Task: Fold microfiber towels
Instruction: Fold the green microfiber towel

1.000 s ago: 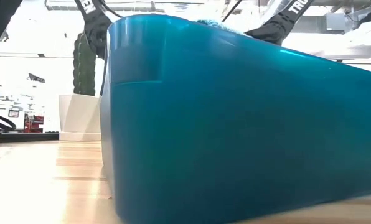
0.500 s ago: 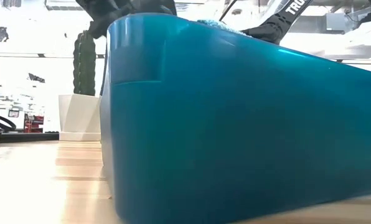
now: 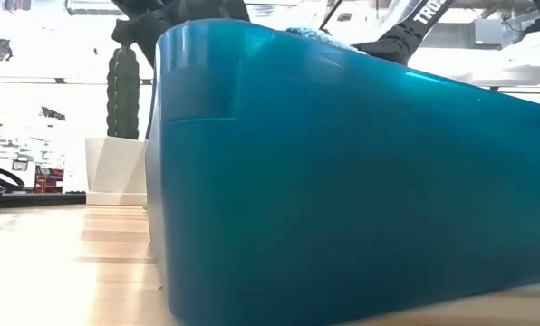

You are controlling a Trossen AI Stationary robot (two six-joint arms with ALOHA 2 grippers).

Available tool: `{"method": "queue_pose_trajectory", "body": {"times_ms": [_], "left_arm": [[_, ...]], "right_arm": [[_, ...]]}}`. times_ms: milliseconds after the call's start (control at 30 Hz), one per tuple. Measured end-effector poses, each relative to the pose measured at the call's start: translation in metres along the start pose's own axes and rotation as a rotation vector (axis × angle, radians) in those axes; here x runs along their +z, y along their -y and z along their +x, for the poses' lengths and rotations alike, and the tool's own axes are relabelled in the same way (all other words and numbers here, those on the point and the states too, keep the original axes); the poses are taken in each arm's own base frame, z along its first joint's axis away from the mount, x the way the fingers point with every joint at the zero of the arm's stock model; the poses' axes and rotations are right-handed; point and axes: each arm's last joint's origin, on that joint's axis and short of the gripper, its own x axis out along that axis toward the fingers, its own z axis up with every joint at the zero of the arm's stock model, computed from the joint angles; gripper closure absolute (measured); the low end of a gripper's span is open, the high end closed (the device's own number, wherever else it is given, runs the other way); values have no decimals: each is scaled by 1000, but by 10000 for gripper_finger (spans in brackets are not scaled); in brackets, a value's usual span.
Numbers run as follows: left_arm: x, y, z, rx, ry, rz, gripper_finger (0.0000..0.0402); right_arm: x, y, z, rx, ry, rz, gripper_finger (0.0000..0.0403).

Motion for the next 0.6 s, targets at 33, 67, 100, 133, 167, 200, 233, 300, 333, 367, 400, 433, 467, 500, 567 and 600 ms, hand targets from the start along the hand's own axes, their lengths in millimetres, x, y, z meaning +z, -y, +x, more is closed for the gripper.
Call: {"method": "queue_pose_trajectory", "body": {"times_ms": [33,67,100,133,167,200,233,300,333,367,400,433,467,500,567,600], "left_arm": [[-1,0,0,4,-7,-1,401],[-1,-1,0,7,-13,-5,401],[-2,-1,0,12,-16,-7,401],[-2,-1,0,19,-17,-7,401],[-3,-2,0,21,-22,-5,401],[-3,-2,0,22,-25,-4,401],[-3,-2,0,22,-28,-4,401],[-4,-2,0,19,-36,-6,401],[-4,-2,0,16,-40,-8,401],[-4,-2,0,17,-44,-8,401],[-4,-2,0,16,-45,-8,401],[-5,-2,0,16,-46,-9,401],[-5,-2,0,18,-50,-7,401],[-5,-3,0,20,-54,-6,401],[-7,-3,0,27,-65,-2,401],[-7,-3,0,27,-67,-1,401]], "right_arm": [[-3,-1,2,4,-11,8,378],[-5,-1,4,10,-21,17,376],[-6,-1,7,12,-24,26,375],[-6,-1,11,12,-24,29,373],[-8,-2,13,18,-34,32,370],[-9,-2,15,25,-45,33,368],[-9,-2,18,25,-43,29,366],[-7,0,21,22,-37,18,362],[-5,2,23,20,-34,16,360],[-4,4,26,16,-28,15,359],[-3,5,28,14,-26,15,357],[-2,6,30,15,-29,16,355],[-1,7,31,18,-36,17,352],[-1,7,32,23,-44,19,350],[-1,8,37,30,-43,18,343],[-3,7,37,34,-59,22,340]]}}
